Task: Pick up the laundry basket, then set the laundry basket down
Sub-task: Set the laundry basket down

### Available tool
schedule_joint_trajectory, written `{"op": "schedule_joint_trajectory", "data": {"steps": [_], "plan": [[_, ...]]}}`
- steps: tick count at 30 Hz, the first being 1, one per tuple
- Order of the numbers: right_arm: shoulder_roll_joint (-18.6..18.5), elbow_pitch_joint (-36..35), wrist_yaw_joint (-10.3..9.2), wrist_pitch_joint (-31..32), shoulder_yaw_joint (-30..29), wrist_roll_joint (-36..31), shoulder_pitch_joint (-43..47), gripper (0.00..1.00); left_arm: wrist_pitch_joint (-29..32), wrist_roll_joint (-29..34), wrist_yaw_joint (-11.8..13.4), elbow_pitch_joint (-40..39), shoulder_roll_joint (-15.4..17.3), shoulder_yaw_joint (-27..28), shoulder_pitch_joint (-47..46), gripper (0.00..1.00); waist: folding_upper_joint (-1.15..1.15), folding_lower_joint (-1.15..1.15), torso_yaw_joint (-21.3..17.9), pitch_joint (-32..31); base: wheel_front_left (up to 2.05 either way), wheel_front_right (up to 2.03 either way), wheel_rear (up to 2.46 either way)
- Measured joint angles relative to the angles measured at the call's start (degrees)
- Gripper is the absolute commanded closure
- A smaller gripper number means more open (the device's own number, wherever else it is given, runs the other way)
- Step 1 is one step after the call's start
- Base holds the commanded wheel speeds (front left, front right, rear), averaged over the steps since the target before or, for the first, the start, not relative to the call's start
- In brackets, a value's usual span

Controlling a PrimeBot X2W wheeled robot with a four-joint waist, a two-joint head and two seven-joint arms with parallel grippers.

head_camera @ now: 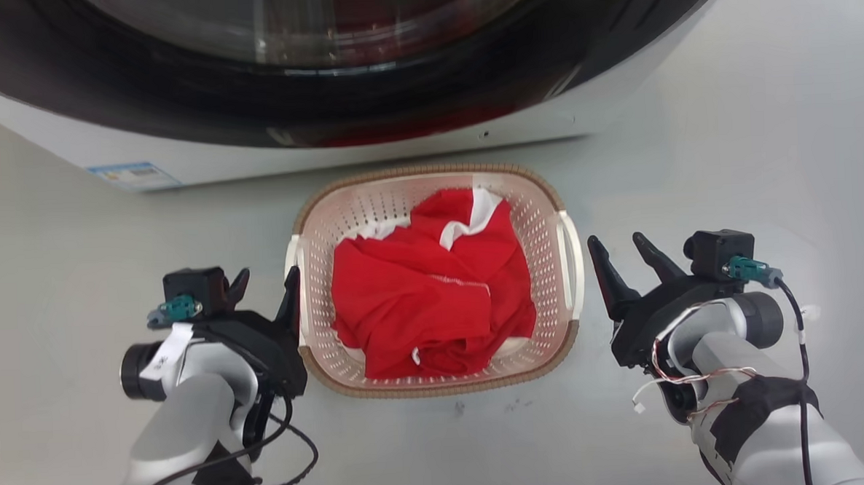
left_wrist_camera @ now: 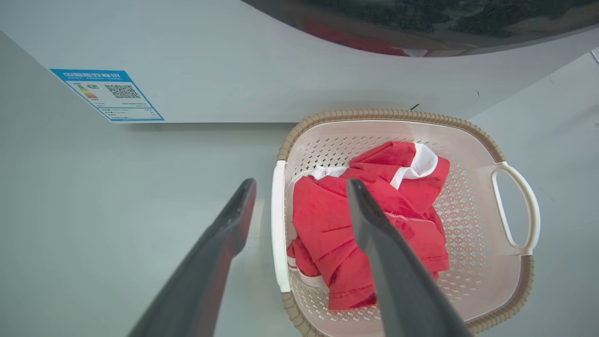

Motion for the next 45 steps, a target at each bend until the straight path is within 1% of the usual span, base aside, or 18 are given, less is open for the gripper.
{"op": "schedule_joint_trajectory", "data": {"steps": [7, 12, 13, 21, 27, 28, 37, 39, 45], "plan": [[-1.7, -4.2, -0.15, 0.0, -2.4, -0.2, 5.1, 0.0, 0.0, 0.0, 0.0, -5.4, 0.3, 1.6, 4.5, 0.0, 0.0, 0.0, -0.1, -5.9, 0.0, 0.0, 0.0], [-2.3, -8.5, -1.4, 0.0, -4.3, -0.8, 9.4, 0.0, 0.0, 0.2, 0.3, -9.5, 0.8, 2.9, 9.0, 0.0, 0.0, 0.0, -0.1, -10.1, 0.0, 0.0, 0.0], [-2.5, -9.5, -1.46, 0.0, -4.6, -1.0, 10.2, 0.0, 0.0, 0.2, 0.7, -10.4, 1.0, 3.1, 10.0, 0.0, 0.0, 0.0, 0.0, -11.0, 0.0, 0.0, 0.0], [-4.1, -18.1, -4.36, 0.0, -6.9, -4.2, 15.8, 0.0, 0.0, 2.5, 3.7, -19.7, 2.5, 4.6, 16.7, 0.0, 0.0, -0.01, 0.2, -17.2, 0.0, 0.0, 0.0], [-5.7, -25.3, -6.58, 0.0, -9.0, -6.2, 20.5, 0.0, 0.0, 5.4, 5.8, -28.9, 3.5, 5.4, 21.7, 0.0, 0.0, 0.0, 0.4, -21.0, 0.0, 0.0, 0.0], [-5.7, -25.3, -6.58, 0.0, -9.0, -6.2, 20.5, 0.0, 0.0, 5.4, 5.8, -28.9, 3.5, 5.4, 21.7, 0.0, 0.0, 0.0, 0.4, -21.0, 0.0, 0.0, 0.0], [-7.2, -35.9, -9.34, 0.0, -10.6, -10.2, 26.8, 0.0, 0.0, 9.1, 9.1, -42.8, 5.3, 7.1, 29.7, 0.0, 0.0, 0.0, 0.7, -24.7, 0.0, 0.0, 0.0], [-7.4, -38.2, -10.05, 0.0, -10.9, -11.2, 28.6, 0.0, -0.2, 9.6, 9.8, -45.4, 5.4, 7.3, 31.7, 0.0, 0.0, 0.0, 0.7, -25.3, 0.0, 0.0, 0.0], [-8.0, -43.8, -11.32, 0.0, -12.1, -12.6, 33.6, 0.0, -0.2, 11.3, 11.3, -51.8, 5.5, 8.4, 37.2, 0.0, 0.0, 0.0, 0.7, -26.8, 0.0, 0.0, 0.0]]}}
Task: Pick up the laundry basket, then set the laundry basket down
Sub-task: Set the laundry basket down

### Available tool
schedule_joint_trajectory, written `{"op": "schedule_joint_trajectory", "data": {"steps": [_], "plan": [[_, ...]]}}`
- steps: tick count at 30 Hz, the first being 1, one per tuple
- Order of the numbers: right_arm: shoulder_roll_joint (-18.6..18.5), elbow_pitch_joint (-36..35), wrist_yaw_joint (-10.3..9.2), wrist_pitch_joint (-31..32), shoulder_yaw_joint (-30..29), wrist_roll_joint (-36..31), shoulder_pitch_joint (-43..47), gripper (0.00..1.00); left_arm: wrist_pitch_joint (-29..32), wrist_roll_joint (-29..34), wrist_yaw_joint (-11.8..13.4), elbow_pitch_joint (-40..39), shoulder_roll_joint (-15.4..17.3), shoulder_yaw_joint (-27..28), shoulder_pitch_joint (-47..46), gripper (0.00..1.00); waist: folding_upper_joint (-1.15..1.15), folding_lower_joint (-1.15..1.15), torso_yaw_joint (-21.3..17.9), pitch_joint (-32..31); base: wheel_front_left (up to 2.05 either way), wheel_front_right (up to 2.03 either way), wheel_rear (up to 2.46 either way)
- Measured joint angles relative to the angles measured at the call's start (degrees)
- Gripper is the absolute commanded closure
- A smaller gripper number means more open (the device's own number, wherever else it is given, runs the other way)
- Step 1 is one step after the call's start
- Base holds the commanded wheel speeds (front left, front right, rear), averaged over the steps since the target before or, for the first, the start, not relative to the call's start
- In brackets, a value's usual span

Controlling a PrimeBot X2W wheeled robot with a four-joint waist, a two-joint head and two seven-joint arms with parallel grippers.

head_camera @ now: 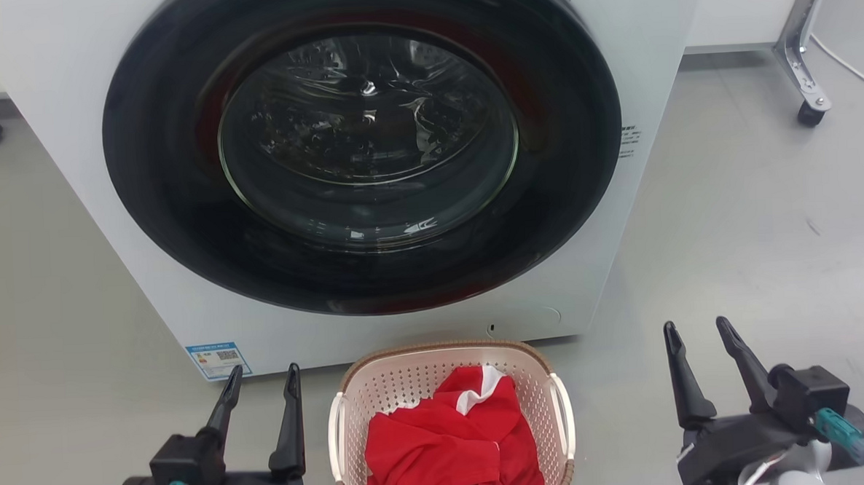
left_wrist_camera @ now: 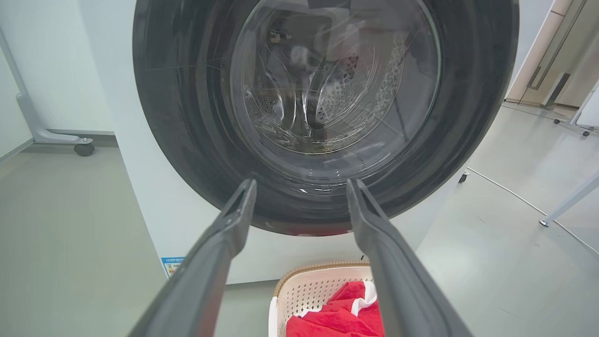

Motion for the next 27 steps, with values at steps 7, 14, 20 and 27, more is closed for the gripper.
{"op": "schedule_joint_trajectory", "data": {"steps": [7, 14, 20, 27], "plan": [[-0.1, -3.9, -0.98, 0.0, -1.7, -0.3, 5.3, 0.0, 0.0, 0.5, 0.5, -4.0, -0.1, 0.3, 4.3, 0.0, 0.0, 0.0, 0.0, -1.7, 0.0, 0.0, 0.0], [-0.1, -8.0, -1.47, 0.0, -2.5, -2.3, 8.6, 0.0, 0.0, 0.6, 1.1, -7.1, -0.2, 0.6, 7.2, 0.0, 0.01, 0.0, 0.2, -2.5, 0.0, 0.0, 0.0], [-0.1, -10.3, -1.72, 0.0, -2.9, -3.2, 10.4, 0.0, 0.0, 1.0, 1.5, -8.7, -0.2, 1.5, 7.7, 0.0, 0.01, 0.01, 0.3, -2.9, 0.0, 0.0, 0.0], [-0.1, -10.7, -2.14, 0.0, -3.4, -3.2, 11.6, 0.0, 0.0, 1.1, 1.9, -9.3, -0.3, 1.9, 9.0, 0.0, 0.01, 0.01, 0.3, -3.1, 0.0, 0.0, 0.0]]}}
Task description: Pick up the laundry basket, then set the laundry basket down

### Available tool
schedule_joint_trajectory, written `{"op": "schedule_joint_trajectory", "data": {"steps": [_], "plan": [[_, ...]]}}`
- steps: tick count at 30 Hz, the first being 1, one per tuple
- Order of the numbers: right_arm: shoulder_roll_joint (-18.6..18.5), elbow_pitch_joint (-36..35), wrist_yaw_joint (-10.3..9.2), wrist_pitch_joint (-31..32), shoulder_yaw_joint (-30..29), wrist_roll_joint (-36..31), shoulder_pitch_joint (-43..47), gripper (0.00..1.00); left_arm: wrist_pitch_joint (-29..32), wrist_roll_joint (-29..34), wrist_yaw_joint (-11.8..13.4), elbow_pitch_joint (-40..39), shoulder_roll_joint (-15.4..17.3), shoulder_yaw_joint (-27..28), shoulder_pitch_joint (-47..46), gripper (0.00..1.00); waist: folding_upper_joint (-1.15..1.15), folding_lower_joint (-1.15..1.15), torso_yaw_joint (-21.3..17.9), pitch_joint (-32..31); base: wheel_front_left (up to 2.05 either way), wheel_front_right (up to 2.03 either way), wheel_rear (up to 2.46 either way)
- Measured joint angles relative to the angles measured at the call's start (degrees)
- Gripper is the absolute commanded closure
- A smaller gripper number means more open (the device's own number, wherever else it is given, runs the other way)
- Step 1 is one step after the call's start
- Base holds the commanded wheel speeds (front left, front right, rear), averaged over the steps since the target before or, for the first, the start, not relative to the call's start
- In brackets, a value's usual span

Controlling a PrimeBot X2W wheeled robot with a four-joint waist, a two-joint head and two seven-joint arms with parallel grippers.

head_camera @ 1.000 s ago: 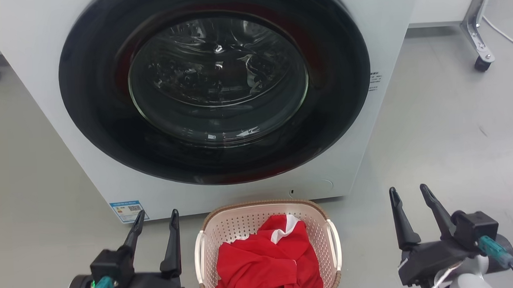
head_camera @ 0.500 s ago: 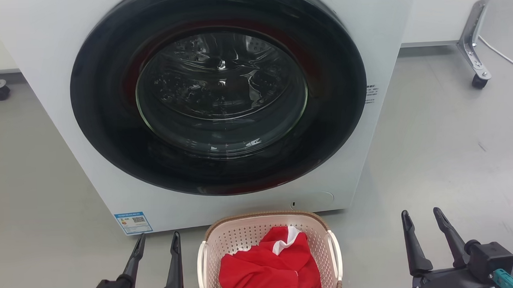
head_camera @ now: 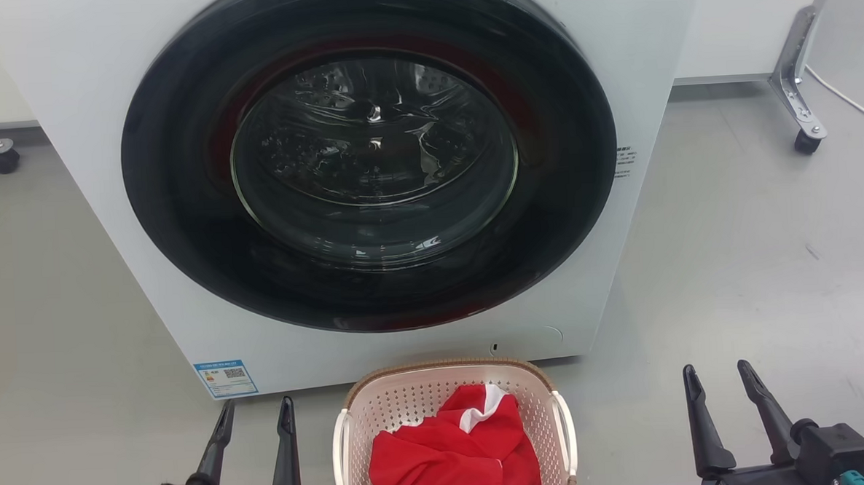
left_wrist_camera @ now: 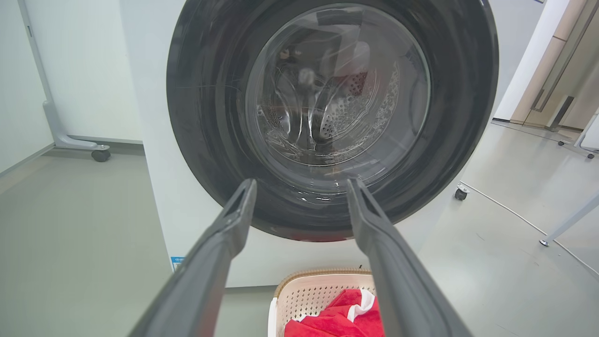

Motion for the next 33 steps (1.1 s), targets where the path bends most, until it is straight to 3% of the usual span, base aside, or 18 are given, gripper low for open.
{"op": "schedule_joint_trajectory", "data": {"steps": [10, 11, 21, 33], "plan": [[0.0, -0.9, -0.07, 0.0, -0.6, -0.4, 0.6, 0.0, 0.6, 0.3, 0.5, -0.4, -0.2, 0.4, 0.8, 0.0, 0.0, 0.0, 0.1, -0.2, 0.0, 0.0, 0.0], [0.1, -0.8, -0.05, 0.1, -0.6, -0.4, 0.8, 1.0, 0.7, 0.3, 0.5, -0.2, -0.2, 0.3, 0.8, 1.0, 0.0, 0.0, 0.1, -0.2, 0.0, 0.0, 0.0], [1.8, 2.6, 0.59, 1.2, -1.2, 2.1, 2.5, 1.0, 1.9, -2.3, -0.1, 2.9, -0.9, 0.8, 2.1, 1.0, 0.0, 0.0, 0.1, -0.2, 0.0, 0.0, 0.0], [3.0, 3.4, 2.13, 4.0, -4.2, 11.6, 1.9, 1.0, 4.4, -11.5, -1.8, 3.9, -1.7, 3.7, 1.8, 1.0, 0.0, 0.0, 0.2, -0.1, 0.0, 0.0, 0.0]]}}
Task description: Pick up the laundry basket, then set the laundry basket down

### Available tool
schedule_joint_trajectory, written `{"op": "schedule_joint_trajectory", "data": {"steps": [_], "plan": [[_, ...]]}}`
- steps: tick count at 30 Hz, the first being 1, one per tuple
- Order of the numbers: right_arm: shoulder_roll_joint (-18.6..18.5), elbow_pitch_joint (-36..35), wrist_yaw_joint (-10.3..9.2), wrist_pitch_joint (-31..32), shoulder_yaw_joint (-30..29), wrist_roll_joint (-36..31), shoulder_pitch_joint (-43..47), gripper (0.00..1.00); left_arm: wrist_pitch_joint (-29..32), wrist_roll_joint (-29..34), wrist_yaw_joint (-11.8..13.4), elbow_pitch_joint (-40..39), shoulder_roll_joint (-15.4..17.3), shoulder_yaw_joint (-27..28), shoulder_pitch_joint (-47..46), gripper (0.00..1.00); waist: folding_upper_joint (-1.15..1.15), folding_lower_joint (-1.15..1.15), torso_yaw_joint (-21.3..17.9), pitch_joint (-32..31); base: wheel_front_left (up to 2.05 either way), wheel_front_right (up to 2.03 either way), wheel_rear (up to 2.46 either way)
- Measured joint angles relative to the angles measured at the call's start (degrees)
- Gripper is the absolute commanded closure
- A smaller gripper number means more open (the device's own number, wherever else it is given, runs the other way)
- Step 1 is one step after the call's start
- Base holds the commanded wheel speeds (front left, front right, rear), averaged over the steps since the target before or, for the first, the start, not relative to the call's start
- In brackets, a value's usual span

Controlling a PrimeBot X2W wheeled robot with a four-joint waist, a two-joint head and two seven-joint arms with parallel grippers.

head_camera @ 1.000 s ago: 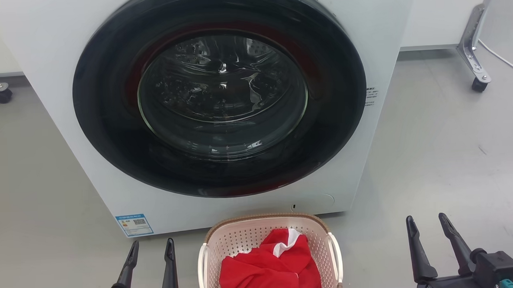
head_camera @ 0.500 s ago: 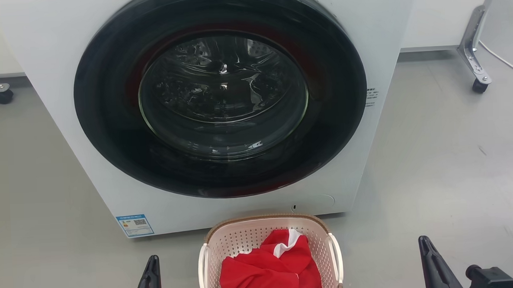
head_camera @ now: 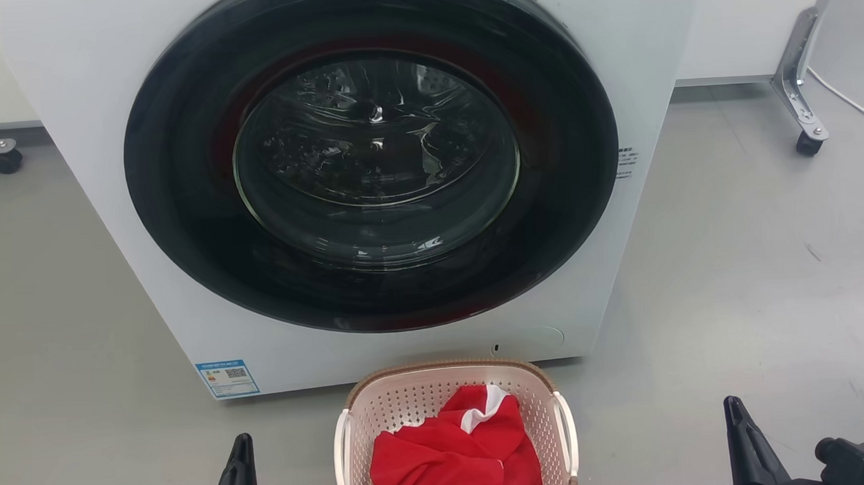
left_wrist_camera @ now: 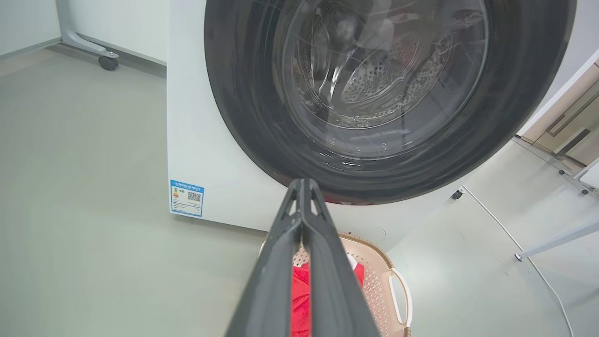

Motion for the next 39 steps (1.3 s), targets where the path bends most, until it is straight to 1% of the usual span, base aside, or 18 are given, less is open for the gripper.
{"op": "schedule_joint_trajectory", "data": {"steps": [13, 14, 17, 18, 28, 31, 39], "plan": [[1.1, 1.0, 1.55, 2.8, -2.9, 8.7, -1.2, 1.0, 2.7, -8.3, -1.3, 0.8, -0.4, 2.5, -1.3, 1.0, 0.0, 0.0, 0.0, 0.1, 0.0, 0.0, 0.0], [1.2, 1.1, 1.91, 2.8, -3.2, 9.3, -1.2, 1.0, 2.8, -8.8, -1.7, 0.9, -0.5, 2.7, -1.3, 1.0, 0.0, 0.0, 0.0, 0.1, 0.0, 0.0, 0.0], [1.5, 1.3, 2.09, 3.6, -4.0, 11.7, -1.3, 1.0, 3.5, -11.3, -1.9, 1.3, -0.7, 3.4, -1.4, 1.0, 0.0, 0.0, 0.0, 0.1, 0.0, 0.0, 0.0], [1.5, 1.4, 2.44, 3.8, -4.2, 12.3, -1.4, 1.0, 3.8, -11.9, -2.4, 1.4, -0.8, 3.7, -1.4, 1.0, 0.0, 0.0, 0.0, 0.1, 0.0, 0.0, 0.0], [2.4, 2.3, 3.74, 5.8, -6.6, 19.6, -2.5, 1.0, 6.0, -18.9, -3.8, 2.1, -1.5, 5.8, -2.6, 1.0, 0.0, 0.0, 0.1, 0.2, 0.0, 0.0, 0.0], [2.7, 2.6, 4.16, 6.4, -7.4, 21.9, -2.6, 1.0, 6.5, -20.8, -3.9, 2.4, -1.7, 6.3, -2.6, 1.0, 0.0, 0.0, 0.1, 0.2, 0.0, 0.0, 0.0], [3.4, 3.1, 5.2, 8.2, -9.3, 27.5, -3.7, 1.0, 8.0, -26.4, -5.3, 3.0, -2.0, 8.0, -3.7, 1.0, 0.0, 0.0, 0.1, 0.3, 0.0, 0.0, 0.0]]}}
